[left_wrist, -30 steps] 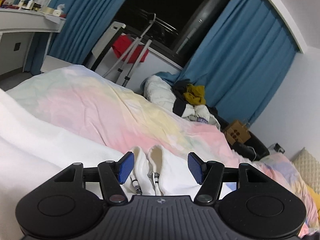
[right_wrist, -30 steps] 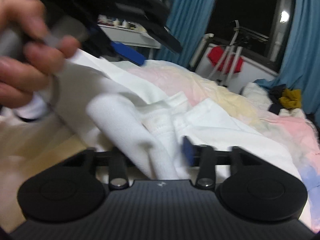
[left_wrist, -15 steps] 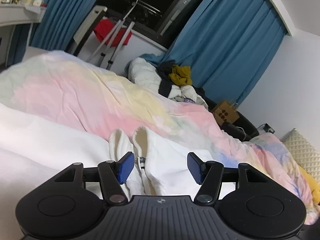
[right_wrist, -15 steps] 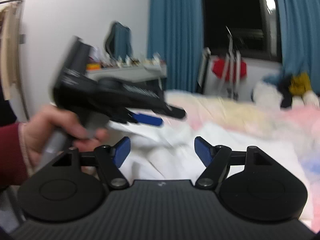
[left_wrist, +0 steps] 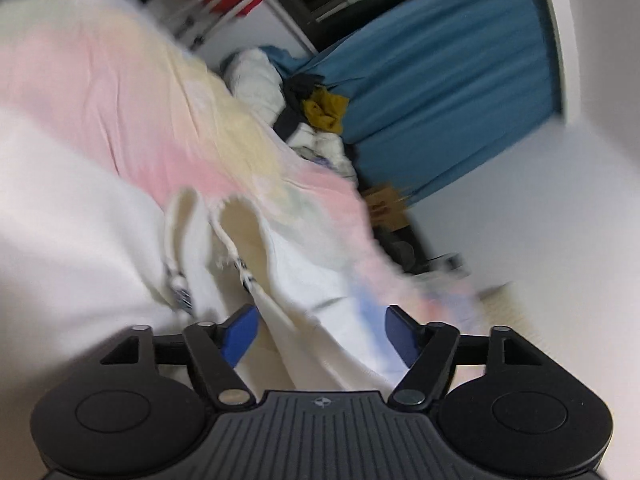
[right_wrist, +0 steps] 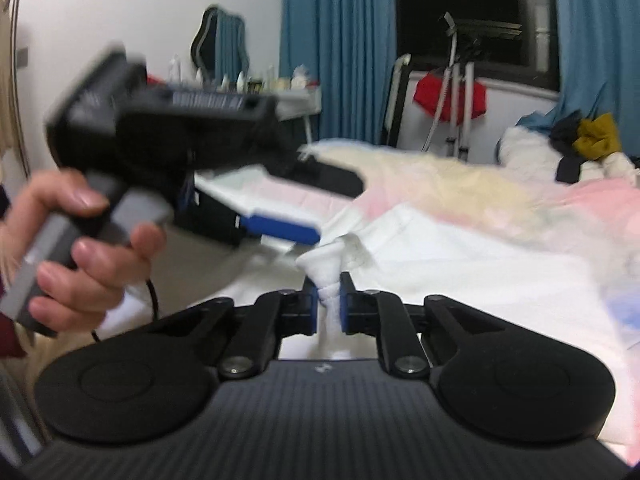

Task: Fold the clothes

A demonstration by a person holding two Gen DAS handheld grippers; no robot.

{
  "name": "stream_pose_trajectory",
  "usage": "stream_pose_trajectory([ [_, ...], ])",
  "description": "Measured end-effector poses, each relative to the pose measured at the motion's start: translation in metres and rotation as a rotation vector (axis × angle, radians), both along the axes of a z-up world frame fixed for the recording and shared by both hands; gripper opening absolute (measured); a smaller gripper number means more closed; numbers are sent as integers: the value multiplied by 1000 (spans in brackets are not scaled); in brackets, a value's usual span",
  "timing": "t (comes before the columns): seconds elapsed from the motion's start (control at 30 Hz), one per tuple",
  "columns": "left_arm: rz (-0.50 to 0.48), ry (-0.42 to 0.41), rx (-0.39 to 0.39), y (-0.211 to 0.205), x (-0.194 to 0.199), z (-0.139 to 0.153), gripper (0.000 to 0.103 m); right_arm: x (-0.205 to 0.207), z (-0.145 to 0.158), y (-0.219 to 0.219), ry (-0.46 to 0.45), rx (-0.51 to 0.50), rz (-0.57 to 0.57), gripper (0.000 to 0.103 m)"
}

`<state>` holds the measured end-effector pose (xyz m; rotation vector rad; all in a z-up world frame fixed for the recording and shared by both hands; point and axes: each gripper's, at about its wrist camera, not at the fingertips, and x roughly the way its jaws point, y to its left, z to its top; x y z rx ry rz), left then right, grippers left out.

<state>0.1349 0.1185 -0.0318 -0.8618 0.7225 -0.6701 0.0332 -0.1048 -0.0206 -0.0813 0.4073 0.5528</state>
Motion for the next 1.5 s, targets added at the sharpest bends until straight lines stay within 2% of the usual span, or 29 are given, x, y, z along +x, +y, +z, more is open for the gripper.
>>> stream_pose_trajectory([
  [0.03, -17, 21, -70, 3, 0, -2, 76, -4, 6, -4, -11, 13, -3, 13],
  [0.1, -23, 22, -130, 5, -1, -2, 78, -11, 15, -8, -29, 26, -3, 13],
  [0.17, -35, 30, -122, 1, 3, 0, 79, -13, 20, -9, -44, 26, 7, 13],
  [0.27, -62, 30, -63, -16, 13, 1, 78, -18, 21, -7, -64, 3, 29, 13],
  [0.37, -66, 108, 25, -34, 34, -11, 75, -23, 17, -4, -68, -24, 49, 13],
  [0.4, -64, 139, 47, -39, 41, -16, 64, -23, 15, -2, -55, -36, 54, 13],
  [0.47, -42, 159, 39, -38, 52, -27, 57, -22, 10, 3, -34, -58, 65, 13],
  [0.5, -35, 156, 26, -35, 55, -29, 47, -22, 7, 7, -30, -72, 70, 13],
  [0.53, -24, 138, 46, -35, 55, -27, 37, -24, 4, 11, -40, -95, 75, 14],
  [0.57, -14, 121, 66, -34, 56, -25, 12, -25, 1, 15, -49, -115, 79, 14],
  [0.63, 7, 86, 107, -33, 57, -22, 11, -26, -4, 18, -60, -130, 81, 13],
  [0.77, 25, -18, 179, -34, 43, 0, 10, -22, -5, 16, -27, -72, 84, 13],
  [0.83, 45, -45, 245, -35, 32, 8, 10, -22, -7, 18, -35, -80, 96, 13],
  [0.9, 61, -39, 346, -41, 33, 3, 11, -19, -13, 21, -18, -95, 102, 14],
  [1.0, 60, 30, 454, -49, 46, -22, 12, -3, -29, 26, 77, -107, 86, 14],
  [1.1, 71, 41, 452, -48, 47, -33, 13, 12, -46, 26, 153, -99, 74, 14],
  [1.23, 98, 21, 469, -52, 39, -28, 13, 14, -47, 25, 157, -102, 76, 14],
  [1.37, 142, 0, 464, -44, 10, -16, 22, 19, -45, 22, 155, -98, 73, 14],
  [1.43, 180, -13, 477, -36, -11, -2, 23, 21, -44, 20, 156, -85, 70, 14],
  [1.47, 200, -19, 486, -33, -22, 6, 27, 21, -42, 18, 155, -74, 71, 14],
  [1.5, 223, -23, 493, -27, -33, 13, 35, 20, -41, 15, 151, -60, 70, 15],
])
